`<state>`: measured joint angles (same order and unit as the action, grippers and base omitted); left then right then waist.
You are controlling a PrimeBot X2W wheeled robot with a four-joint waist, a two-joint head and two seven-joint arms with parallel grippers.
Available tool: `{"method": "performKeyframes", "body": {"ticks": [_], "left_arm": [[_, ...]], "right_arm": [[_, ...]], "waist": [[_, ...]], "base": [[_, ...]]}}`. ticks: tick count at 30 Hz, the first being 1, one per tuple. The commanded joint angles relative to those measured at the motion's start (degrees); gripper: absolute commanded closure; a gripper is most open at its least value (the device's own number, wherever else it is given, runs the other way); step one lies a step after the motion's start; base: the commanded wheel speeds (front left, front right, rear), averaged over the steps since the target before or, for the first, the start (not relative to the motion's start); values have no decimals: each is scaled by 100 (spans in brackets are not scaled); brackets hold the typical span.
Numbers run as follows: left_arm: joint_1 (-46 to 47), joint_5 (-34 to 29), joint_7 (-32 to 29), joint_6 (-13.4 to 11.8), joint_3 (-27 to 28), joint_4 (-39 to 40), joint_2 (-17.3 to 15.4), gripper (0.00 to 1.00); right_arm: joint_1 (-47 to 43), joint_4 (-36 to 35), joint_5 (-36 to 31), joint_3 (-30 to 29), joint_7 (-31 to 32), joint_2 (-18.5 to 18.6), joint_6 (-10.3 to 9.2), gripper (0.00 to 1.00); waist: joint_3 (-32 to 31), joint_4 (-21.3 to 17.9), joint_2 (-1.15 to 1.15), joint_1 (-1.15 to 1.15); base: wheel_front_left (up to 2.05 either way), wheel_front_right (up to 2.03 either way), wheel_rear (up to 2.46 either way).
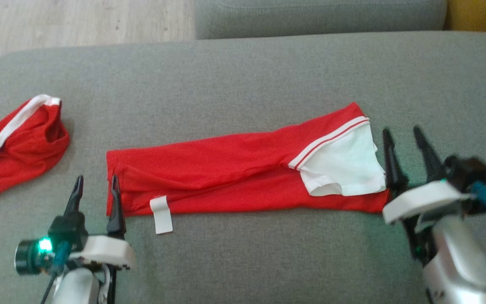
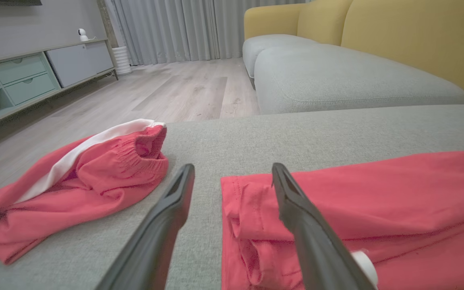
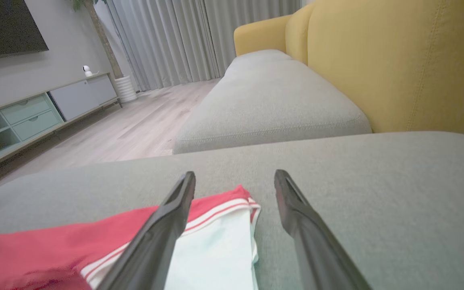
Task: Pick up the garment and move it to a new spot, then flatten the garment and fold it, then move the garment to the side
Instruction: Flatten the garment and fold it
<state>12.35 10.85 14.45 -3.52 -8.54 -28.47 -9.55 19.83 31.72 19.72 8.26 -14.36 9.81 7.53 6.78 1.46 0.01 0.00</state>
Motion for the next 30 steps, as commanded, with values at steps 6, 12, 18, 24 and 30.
{"method": "performKeyframes", "body": {"ticks": [6,12,18,24,30], "left_arm": [[-335,-221,54,118,532,322,174,0],[-743,-327,54,259,817,486,380,0],[-1025,-422,54,403,917,577,541,0],[-1029,-531,54,495,870,549,627,0],[-824,-546,54,550,780,518,655,0]], "right_arm": [[-481,-171,-700,-330,-62,-436,-4,0],[-755,-56,-919,-454,-63,-596,-4,0],[-829,38,-933,-506,-63,-652,-4,0],[-798,112,-952,-510,-63,-673,-4,0],[-325,537,-1109,-582,-63,-648,-4,0]], "waist": [[-379,55,-1,0],[-634,35,-1,0],[-710,15,-1,0],[-644,35,-1,0],[-253,148,-1,0]], "base": [[0,0,0],[0,0,0],[0,0,0],[0,0,0],[0,0,0]]}}
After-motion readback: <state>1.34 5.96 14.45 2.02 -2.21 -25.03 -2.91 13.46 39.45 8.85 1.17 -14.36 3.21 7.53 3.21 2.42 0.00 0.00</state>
